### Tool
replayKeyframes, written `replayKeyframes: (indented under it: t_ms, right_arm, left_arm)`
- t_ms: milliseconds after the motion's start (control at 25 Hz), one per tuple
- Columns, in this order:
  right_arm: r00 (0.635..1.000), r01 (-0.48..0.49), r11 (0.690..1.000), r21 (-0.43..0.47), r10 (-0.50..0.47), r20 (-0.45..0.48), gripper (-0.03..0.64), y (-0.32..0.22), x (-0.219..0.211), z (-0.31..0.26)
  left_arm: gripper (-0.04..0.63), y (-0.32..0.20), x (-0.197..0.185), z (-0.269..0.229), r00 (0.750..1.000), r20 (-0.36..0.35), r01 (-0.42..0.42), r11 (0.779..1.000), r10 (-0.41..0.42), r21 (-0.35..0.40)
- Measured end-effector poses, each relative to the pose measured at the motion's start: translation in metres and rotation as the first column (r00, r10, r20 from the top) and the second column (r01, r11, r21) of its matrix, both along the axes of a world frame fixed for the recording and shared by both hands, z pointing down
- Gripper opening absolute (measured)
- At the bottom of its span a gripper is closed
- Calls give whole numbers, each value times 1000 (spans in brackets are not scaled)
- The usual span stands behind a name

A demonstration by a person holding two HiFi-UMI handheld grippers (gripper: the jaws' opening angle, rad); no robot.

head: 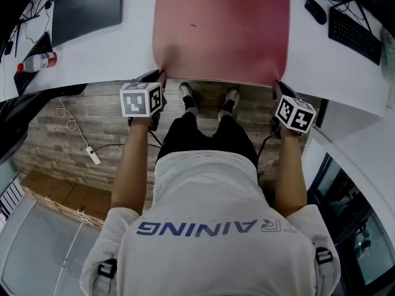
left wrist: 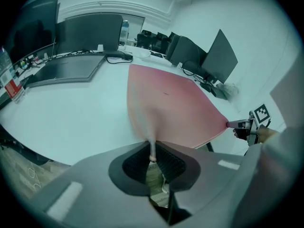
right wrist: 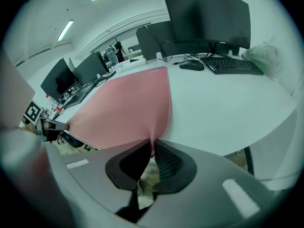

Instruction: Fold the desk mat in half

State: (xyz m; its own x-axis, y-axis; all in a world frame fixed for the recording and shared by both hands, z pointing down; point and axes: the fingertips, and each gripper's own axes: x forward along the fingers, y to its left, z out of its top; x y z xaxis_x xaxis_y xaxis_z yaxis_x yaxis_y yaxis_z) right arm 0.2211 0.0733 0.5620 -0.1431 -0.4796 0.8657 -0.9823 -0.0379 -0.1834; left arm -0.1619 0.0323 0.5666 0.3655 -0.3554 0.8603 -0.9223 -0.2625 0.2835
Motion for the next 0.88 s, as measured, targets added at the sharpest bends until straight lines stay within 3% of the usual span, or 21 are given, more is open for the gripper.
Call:
replayKeyframes:
  t_ms: [360, 600, 880]
  right_arm:
    - [999, -54, 995, 87, 53, 14, 46, -16, -1, -38]
    - [996, -93, 983, 160, 91, 20, 44, -36, 0, -69]
    - [991, -131, 963, 234, 134, 5, 44, -55, 0, -95]
  left_arm:
    - [35, -16, 6, -33, 997, -76, -13, 997, 19, 80]
    - [34, -35, 8, -56, 986, -163, -2, 994, 21, 111]
    - [35, -62, 11, -83, 977, -202, -25, 980, 66, 198]
